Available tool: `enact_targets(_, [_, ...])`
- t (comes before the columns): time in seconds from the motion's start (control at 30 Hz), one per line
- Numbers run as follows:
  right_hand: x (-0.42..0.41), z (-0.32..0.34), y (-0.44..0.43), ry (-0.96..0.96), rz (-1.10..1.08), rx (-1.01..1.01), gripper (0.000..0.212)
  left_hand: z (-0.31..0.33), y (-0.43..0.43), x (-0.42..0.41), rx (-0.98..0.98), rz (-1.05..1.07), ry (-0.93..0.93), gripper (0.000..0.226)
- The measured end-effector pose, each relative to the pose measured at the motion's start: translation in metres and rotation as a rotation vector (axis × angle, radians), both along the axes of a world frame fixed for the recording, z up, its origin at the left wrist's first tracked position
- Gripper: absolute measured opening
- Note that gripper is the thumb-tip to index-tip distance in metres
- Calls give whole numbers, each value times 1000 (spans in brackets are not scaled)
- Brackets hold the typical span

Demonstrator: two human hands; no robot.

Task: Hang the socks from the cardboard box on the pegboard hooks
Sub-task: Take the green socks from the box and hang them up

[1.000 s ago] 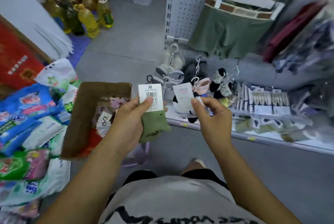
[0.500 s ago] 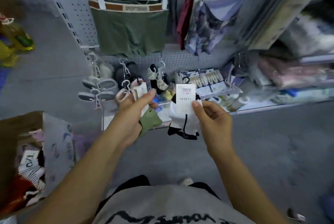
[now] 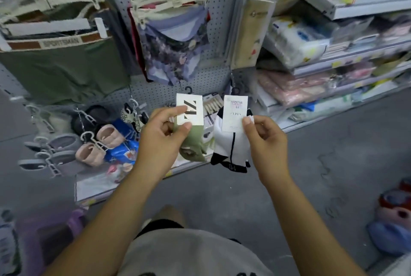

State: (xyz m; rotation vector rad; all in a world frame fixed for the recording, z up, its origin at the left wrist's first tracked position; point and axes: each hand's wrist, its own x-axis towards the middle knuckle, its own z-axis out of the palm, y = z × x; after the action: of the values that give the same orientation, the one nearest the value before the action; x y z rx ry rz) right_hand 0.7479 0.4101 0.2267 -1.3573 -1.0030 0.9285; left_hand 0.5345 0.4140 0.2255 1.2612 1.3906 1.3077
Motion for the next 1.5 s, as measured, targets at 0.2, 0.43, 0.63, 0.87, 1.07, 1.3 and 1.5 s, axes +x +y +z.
enact_targets(0.2, [-2,35,61,27,97,96,10,42,53,7,138,117,-98,39])
enact_targets(0.43, [-40,119,159,53,238,274,10,120,137,-32,309,216,-244,43])
enact_targets(0.63, [-90,182,250,11,353,373,11,172,200,-74,403,328,-189,19])
enact_targets(0.87, [-159,231,337,9,519,406,8,205,251,-137,472,566,-262,8])
enact_targets(1.07, [-223,257,374,-94,647,456,8,223,268,-191,511,816,-251,5])
enact_targets(1.3, [-311,286,397,-172,850,492,27,232,252,-225,544,1048,-223,3])
enact_targets(1.5, [-381,306,403,-167,782,588,18,238,245,-265,573,1022,-198,4])
